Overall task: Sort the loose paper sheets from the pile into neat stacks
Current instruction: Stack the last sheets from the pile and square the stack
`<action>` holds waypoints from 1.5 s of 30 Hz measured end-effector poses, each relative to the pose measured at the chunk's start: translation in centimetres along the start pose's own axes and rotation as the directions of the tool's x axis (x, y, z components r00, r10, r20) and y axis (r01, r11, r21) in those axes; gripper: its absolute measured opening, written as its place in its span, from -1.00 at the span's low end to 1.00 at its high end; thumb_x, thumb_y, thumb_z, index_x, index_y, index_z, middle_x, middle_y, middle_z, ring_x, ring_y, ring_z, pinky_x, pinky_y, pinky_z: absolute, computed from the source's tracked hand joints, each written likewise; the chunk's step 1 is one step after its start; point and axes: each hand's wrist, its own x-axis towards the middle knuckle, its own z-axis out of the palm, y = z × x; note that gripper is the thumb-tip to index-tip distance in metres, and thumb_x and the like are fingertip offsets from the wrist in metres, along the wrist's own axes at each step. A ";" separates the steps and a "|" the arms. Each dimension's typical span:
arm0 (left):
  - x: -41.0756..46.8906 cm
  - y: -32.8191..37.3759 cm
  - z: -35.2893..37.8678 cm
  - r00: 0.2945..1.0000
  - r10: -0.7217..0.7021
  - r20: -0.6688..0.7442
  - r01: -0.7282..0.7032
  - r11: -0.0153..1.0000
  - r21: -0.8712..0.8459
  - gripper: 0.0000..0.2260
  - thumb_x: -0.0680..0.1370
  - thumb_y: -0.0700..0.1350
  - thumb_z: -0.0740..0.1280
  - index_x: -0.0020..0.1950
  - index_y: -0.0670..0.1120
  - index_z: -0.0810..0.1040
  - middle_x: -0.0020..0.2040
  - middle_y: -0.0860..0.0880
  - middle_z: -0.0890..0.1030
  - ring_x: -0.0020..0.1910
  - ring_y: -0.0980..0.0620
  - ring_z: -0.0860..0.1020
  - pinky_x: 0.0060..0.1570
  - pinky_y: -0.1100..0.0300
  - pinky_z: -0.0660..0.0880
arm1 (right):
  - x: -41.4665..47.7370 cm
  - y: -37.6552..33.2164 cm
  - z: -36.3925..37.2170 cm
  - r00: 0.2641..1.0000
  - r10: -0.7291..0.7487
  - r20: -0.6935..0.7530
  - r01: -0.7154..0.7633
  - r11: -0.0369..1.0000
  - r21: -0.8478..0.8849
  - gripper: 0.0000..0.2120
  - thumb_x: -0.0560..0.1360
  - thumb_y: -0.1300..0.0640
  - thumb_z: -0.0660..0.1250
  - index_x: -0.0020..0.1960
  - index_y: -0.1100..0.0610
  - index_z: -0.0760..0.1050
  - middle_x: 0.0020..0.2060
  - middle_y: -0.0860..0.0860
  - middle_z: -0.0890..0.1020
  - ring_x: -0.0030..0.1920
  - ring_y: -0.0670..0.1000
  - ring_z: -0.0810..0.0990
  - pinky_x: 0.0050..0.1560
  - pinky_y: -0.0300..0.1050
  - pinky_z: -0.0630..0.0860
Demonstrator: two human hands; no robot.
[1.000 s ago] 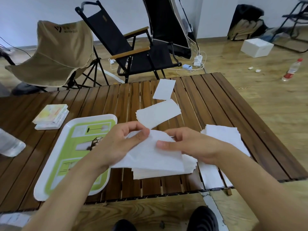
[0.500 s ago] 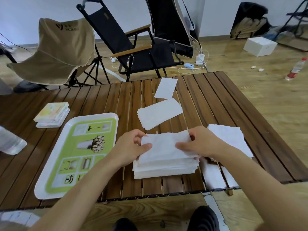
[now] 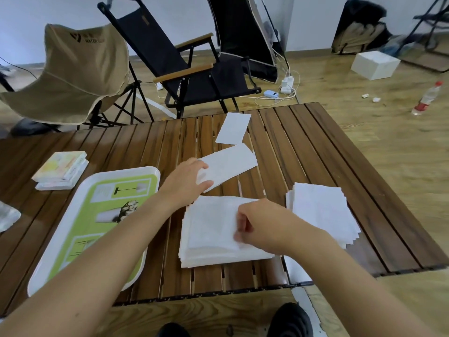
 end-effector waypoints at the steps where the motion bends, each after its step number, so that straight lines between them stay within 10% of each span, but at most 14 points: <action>1: 0.9 0.0 0.4 0.999 0.007 0.036 -0.008 1.000 0.026 -0.57 0.61 0.08 0.38 0.44 -0.02 0.45 0.44 0.03 0.46 0.37 0.00 0.46 0.31 0.07 0.43 | 0.0 0.2 -0.2 1.000 -0.013 0.005 0.013 1.000 0.018 -0.91 0.56 0.02 0.40 -0.04 -0.01 0.51 -0.05 -0.03 0.65 -0.05 -0.01 0.61 0.02 -0.16 0.56; 17: 0.4 -0.5 -1.7 0.911 0.074 -0.406 -0.126 0.987 -0.103 -0.74 0.71 -0.10 0.24 0.31 -0.10 0.64 0.11 -0.05 0.70 0.08 0.04 0.61 -0.04 0.32 0.44 | 0.0 2.3 -2.8 0.958 0.081 -0.275 -0.031 0.983 0.181 -0.78 0.60 -0.13 0.32 -0.06 0.02 0.54 -0.19 -0.07 0.63 -0.16 -0.06 0.60 -0.15 -0.15 0.56; 22: -3.9 3.6 -5.9 0.824 0.197 -0.532 -0.275 0.959 -0.071 -0.77 0.69 -0.10 0.26 0.28 -0.10 0.64 0.09 0.00 0.69 0.03 0.17 0.54 -0.07 0.44 0.40 | -0.2 3.1 -3.7 0.909 0.209 -0.360 -0.049 0.913 0.406 -0.27 0.43 -0.21 0.50 0.47 0.00 0.28 0.29 -0.15 0.50 0.28 -0.05 0.52 0.23 -0.08 0.51; 27: -8.8 6.0 -7.6 0.907 0.216 -0.363 -0.333 0.894 -0.299 -0.82 0.70 -0.02 0.23 0.14 0.06 0.64 -0.04 0.26 0.62 -0.04 0.23 0.54 -0.14 0.38 0.41 | -1.0 3.9 -5.2 0.956 0.077 -0.283 0.165 0.656 0.737 -0.01 0.18 -0.21 0.65 0.51 -0.10 0.29 0.36 -0.15 0.52 0.36 -0.06 0.53 0.32 -0.05 0.52; 32: -10.0 4.4 -5.6 0.995 0.064 -0.077 -0.096 0.837 -0.539 -0.79 0.64 0.10 0.30 0.02 0.04 0.67 -0.16 0.04 0.68 -0.23 0.11 0.61 -0.28 0.19 0.48 | -2.1 4.3 -5.2 0.977 -0.030 -0.212 0.185 0.612 0.769 -0.76 0.42 -0.06 0.52 0.01 0.05 0.69 -0.07 -0.04 0.74 -0.06 -0.01 0.72 -0.09 -0.18 0.61; 37: -10.1 3.5 -4.0 0.962 -0.157 0.223 0.250 0.837 -0.486 -0.61 0.68 0.10 0.25 -0.05 -0.22 0.59 -0.38 -0.13 0.59 -0.56 0.04 0.50 -0.54 0.25 0.40 | -1.2 4.0 -3.3 0.984 0.128 -0.127 -0.032 0.816 0.577 -0.76 0.53 -0.09 0.45 -0.13 0.09 0.66 -0.27 -0.03 0.70 -0.29 -0.09 0.68 -0.33 -0.31 0.53; 45: -9.3 2.1 -2.3 0.938 -0.250 0.238 0.312 0.910 -0.273 -0.53 0.68 0.15 0.21 -0.09 -0.28 0.49 -0.36 -0.13 0.57 -0.63 0.05 0.50 -0.53 0.24 0.38 | 1.0 3.0 -1.6 0.958 0.214 -0.193 -0.148 0.939 0.310 -0.64 0.57 -0.17 0.36 -0.24 0.07 0.50 -0.35 -0.03 0.55 -0.34 -0.07 0.49 -0.33 -0.25 0.33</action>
